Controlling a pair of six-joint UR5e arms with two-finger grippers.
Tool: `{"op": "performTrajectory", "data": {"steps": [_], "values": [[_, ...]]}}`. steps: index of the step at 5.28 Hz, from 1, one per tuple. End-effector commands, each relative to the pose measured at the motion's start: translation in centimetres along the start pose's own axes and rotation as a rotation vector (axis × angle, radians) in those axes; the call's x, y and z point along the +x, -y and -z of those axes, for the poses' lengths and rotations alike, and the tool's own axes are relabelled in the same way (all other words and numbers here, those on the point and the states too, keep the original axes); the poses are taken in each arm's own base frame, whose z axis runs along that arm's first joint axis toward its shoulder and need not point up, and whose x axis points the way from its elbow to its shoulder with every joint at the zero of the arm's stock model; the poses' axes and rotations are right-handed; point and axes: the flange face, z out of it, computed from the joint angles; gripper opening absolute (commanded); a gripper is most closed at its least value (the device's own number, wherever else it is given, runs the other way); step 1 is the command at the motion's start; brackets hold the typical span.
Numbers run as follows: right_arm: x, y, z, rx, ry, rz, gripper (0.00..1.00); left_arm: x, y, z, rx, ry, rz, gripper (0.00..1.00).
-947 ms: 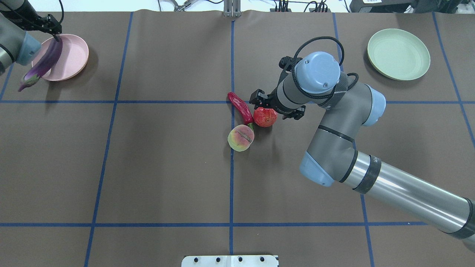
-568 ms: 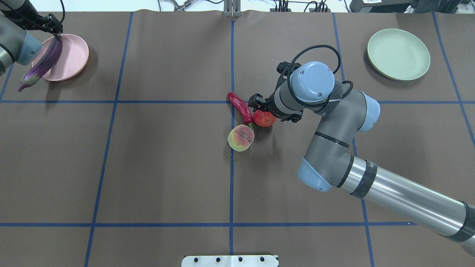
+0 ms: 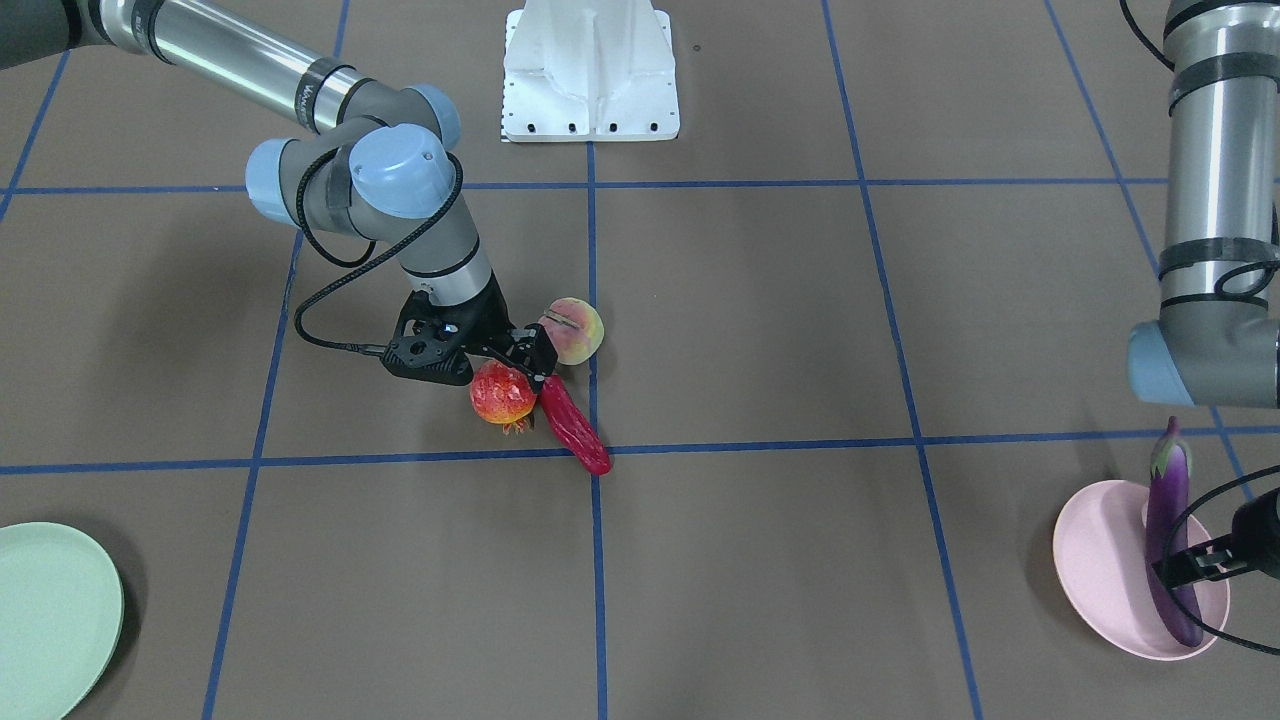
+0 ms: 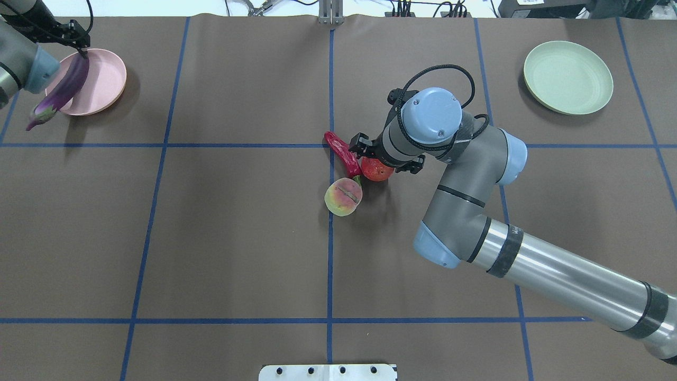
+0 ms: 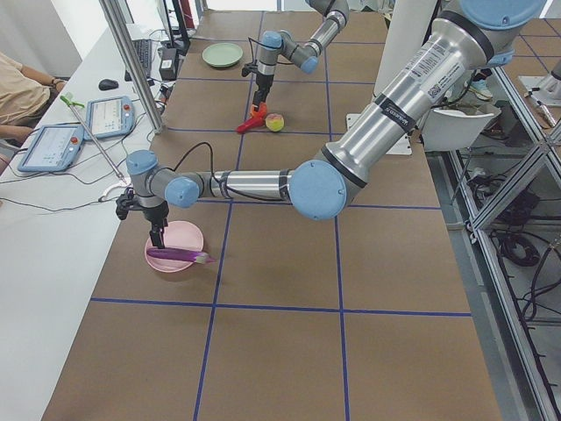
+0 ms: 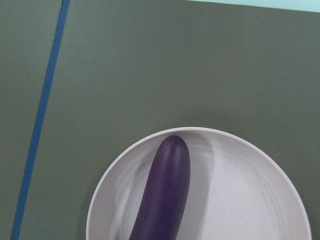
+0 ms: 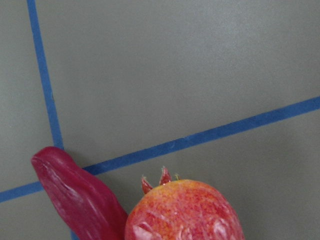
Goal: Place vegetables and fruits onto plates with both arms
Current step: 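Lower the right gripper and grasp the red pomegranate, then carry pomegranate to green plate with right gripper while left gripper reaches for chili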
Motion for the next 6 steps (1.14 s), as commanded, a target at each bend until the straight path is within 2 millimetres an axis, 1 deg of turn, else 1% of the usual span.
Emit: {"op": "performTrajectory", "data": {"steps": [1, 2, 3, 4, 5, 6], "values": [[0.7, 0.2, -1.3, -0.003, -0.028, -0.003, 0.96, 1.6, -0.1, 1.2, 0.016, -0.015, -0.005, 1.00], [0.7, -0.1, -1.4, 0.000, -0.027, -0.003, 0.42, 4.1, -0.6, 2.8, 0.034, -0.038, 0.019, 1.00], [0.5, 0.2, -0.9, 0.004, -0.019, -0.006, 0.00, 8.8, -2.4, 3.1, 0.032, -0.077, 0.045, 1.00], [0.7, 3.1, 1.4, 0.032, 0.005, -0.030, 0.00, 14.5, -5.2, 3.9, 0.030, -0.129, 0.092, 1.00], [2.6, 7.8, 3.4, 0.050, 0.006, -0.069, 0.00, 20.1, -8.8, 5.1, -0.030, -0.215, 0.165, 1.00], [7.8, 14.2, 5.2, 0.096, -0.035, -0.065, 0.00, 27.2, -14.6, 5.5, -0.090, -0.272, 0.232, 1.00]]}}
